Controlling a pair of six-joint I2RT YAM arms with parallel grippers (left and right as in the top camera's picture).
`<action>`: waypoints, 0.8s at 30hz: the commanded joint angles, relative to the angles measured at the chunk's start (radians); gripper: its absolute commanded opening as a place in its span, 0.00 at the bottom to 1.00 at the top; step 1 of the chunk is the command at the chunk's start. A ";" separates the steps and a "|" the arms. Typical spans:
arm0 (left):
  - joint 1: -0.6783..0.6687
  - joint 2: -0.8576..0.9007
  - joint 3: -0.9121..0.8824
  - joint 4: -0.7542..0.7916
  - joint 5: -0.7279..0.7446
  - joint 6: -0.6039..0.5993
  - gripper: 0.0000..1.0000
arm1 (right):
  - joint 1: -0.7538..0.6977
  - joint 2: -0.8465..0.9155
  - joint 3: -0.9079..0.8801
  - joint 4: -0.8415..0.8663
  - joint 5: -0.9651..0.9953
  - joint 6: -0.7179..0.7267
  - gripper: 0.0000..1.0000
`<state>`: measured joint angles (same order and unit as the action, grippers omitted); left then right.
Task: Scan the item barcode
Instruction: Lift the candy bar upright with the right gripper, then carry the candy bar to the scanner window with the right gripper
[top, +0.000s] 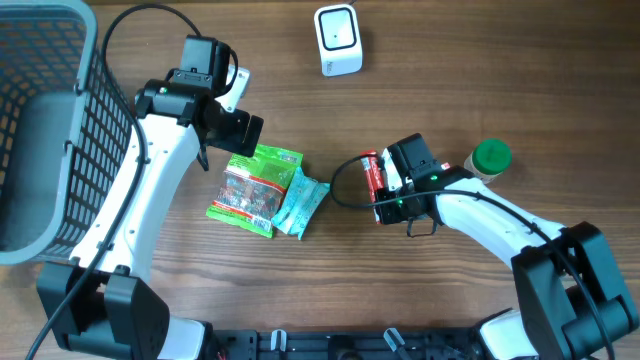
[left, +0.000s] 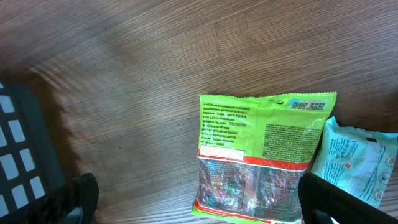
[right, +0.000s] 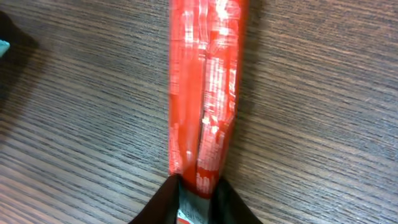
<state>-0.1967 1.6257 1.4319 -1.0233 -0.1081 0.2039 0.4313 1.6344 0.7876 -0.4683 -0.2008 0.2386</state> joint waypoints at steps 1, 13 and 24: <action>-0.002 -0.004 0.010 0.003 -0.009 0.009 1.00 | 0.003 0.019 -0.011 0.002 0.030 0.005 0.18; -0.002 -0.004 0.010 0.003 -0.009 0.009 1.00 | 0.000 -0.038 0.046 -0.069 -0.023 -0.126 0.04; -0.002 -0.004 0.010 0.003 -0.009 0.009 1.00 | -0.021 -0.519 0.048 -0.179 -0.557 -0.367 0.04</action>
<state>-0.1967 1.6257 1.4319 -1.0237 -0.1081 0.2039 0.4107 1.1774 0.8143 -0.6258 -0.5365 -0.0231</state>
